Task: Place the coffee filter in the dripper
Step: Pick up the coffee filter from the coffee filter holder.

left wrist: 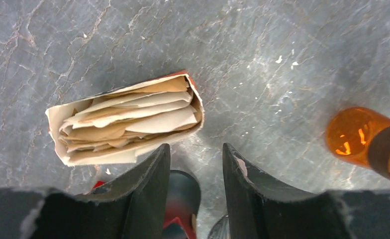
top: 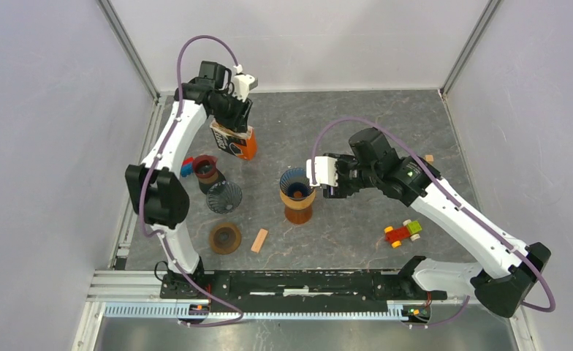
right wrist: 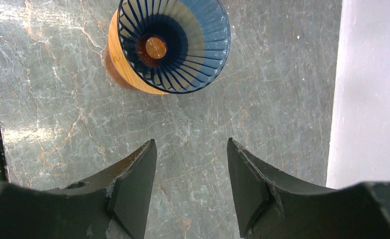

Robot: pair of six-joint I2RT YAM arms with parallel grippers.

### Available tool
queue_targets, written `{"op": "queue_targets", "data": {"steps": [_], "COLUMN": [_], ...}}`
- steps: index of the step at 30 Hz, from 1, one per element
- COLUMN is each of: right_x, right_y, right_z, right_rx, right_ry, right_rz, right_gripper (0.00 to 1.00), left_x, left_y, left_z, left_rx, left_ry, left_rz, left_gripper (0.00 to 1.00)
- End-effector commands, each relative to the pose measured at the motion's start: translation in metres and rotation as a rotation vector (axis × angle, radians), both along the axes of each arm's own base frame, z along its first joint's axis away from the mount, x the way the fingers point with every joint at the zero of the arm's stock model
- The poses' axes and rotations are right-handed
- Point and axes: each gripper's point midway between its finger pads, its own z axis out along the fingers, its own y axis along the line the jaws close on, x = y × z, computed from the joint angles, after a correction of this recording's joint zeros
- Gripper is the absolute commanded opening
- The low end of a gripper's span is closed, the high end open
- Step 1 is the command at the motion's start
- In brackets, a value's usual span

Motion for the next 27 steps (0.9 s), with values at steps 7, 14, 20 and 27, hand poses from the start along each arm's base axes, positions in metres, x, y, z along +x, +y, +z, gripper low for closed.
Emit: {"op": "queue_targets", "data": {"steps": [7,14,20,27], "right_x": [0.004,0.006,0.007,0.007], "right_y": [-0.005,-0.007,-0.008,-0.011], "right_z": [0.003,0.003,0.0,-0.008], "right_rx": [0.04,0.042,0.037,0.029], "right_ry": [-0.014,-0.006,0.004,0.021], "right_rz": [-0.024,-0.03,-0.031,-0.034], "right_gripper": [0.6,0.6,0.6,0.6], "left_x": [0.014,0.02,0.03,0.038], "left_y": [0.009,0.011,0.015,0.015], "left_z": [-0.027,-0.04,-0.044,-0.046], "left_rx": [0.108,0.113,0.123,0.091], "left_ry": [0.027,0.055,0.055,0.066], "left_rz": [-0.182,-0.179,-0.162,-0.141], "left_gripper": [0.56,0.53,0.49,0.41]}}
